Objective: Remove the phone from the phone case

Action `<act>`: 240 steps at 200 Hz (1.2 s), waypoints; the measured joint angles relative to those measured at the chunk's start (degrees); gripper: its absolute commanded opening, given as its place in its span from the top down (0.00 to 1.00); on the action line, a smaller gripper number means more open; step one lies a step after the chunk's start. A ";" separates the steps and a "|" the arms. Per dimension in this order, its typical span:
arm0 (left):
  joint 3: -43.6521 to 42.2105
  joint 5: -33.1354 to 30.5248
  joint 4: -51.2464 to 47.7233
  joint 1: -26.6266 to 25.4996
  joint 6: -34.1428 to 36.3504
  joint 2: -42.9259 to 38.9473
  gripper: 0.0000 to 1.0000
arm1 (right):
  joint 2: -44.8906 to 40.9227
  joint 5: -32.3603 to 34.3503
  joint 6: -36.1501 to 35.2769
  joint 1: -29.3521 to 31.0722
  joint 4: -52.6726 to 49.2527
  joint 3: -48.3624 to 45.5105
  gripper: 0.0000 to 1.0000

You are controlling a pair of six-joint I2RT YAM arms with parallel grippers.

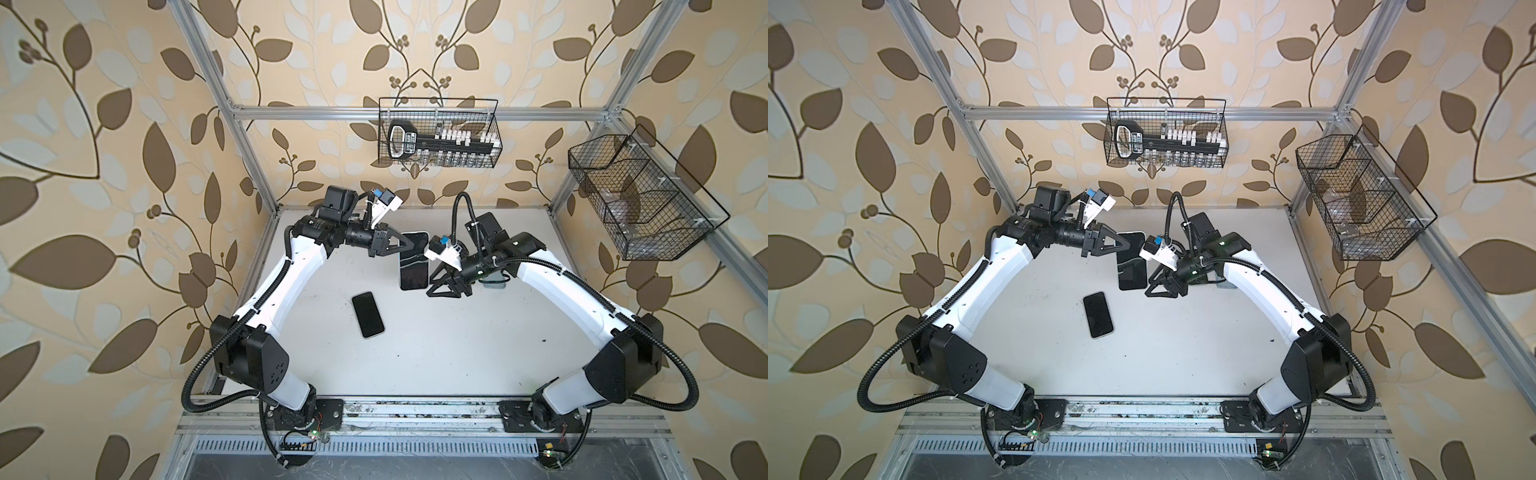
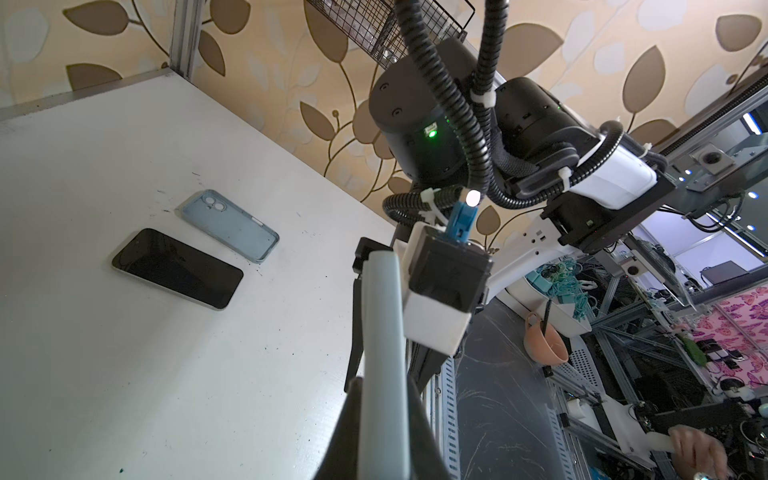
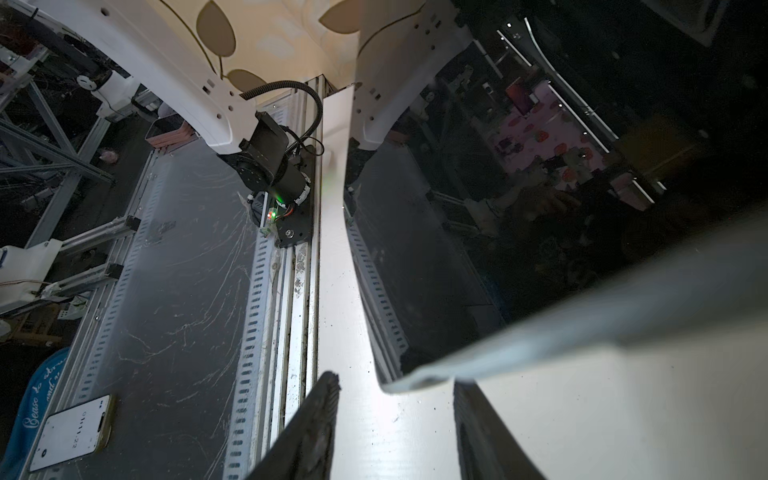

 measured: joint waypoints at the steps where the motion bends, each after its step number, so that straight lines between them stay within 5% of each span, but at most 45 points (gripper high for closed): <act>1: 0.00 0.00 -0.02 0.00 0.00 0.00 1.00 | 0.02 0.00 0.00 0.04 0.00 0.02 0.57; 240: 0.00 1.03 0.90 0.09 -0.83 -0.31 1.00 | 2.03 -3.02 -3.26 0.59 -0.68 2.03 0.93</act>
